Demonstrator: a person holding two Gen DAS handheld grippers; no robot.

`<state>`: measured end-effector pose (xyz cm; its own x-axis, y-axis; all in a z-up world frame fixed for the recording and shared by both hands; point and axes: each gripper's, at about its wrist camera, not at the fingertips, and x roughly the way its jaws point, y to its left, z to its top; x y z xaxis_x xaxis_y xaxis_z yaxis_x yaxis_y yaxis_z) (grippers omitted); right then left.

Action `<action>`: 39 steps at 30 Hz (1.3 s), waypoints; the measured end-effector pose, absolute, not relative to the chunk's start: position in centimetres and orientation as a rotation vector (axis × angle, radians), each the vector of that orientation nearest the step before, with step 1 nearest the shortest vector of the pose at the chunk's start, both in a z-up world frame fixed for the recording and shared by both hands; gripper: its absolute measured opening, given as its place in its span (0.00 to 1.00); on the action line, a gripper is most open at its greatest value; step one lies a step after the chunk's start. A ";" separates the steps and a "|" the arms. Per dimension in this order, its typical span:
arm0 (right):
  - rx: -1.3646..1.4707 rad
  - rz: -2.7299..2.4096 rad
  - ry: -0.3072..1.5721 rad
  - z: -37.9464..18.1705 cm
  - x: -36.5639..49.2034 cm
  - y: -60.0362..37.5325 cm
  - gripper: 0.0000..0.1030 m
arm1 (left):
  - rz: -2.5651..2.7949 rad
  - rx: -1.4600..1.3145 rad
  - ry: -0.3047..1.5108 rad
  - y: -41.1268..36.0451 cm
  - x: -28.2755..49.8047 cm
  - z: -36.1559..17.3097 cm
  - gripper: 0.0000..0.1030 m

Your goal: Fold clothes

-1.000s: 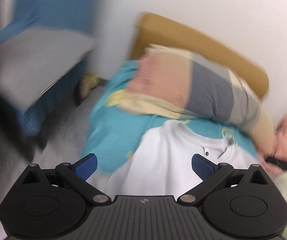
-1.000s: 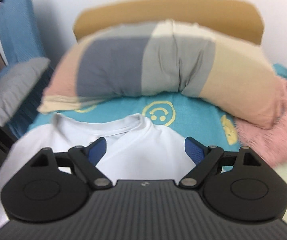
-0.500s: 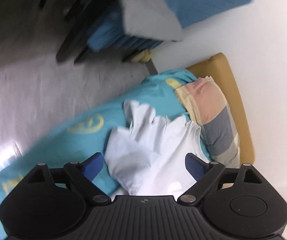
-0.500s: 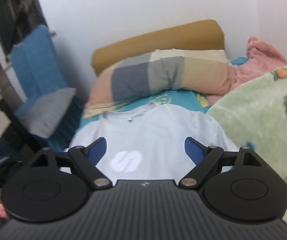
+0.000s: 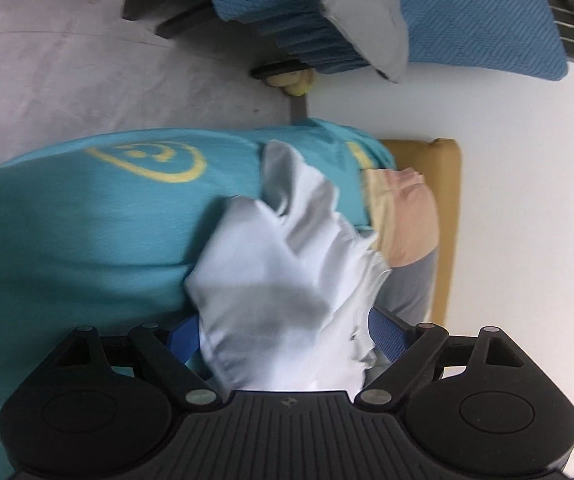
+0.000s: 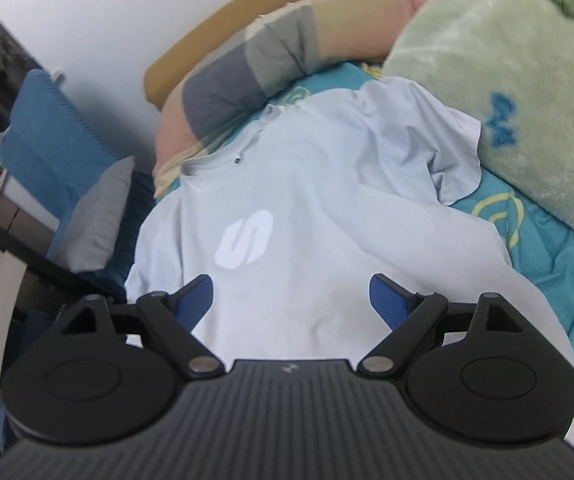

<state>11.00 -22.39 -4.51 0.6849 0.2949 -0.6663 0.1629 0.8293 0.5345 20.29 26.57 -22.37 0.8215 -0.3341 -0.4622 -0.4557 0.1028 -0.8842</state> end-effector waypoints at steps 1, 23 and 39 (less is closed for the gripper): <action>0.612 0.075 0.830 -4.8 11.2 -22.4 0.84 | 0.100 -1.506 0.652 26.6 20.8 -22.6 0.83; 0.257 -0.029 0.571 -7.3 15.4 -18.8 0.84 | 0.193 -1.016 0.496 24.2 29.6 -22.3 0.09; 0.325 -0.069 0.609 -5.3 11.9 -22.4 0.84 | 0.226 -0.744 0.616 24.8 30.0 -18.5 0.08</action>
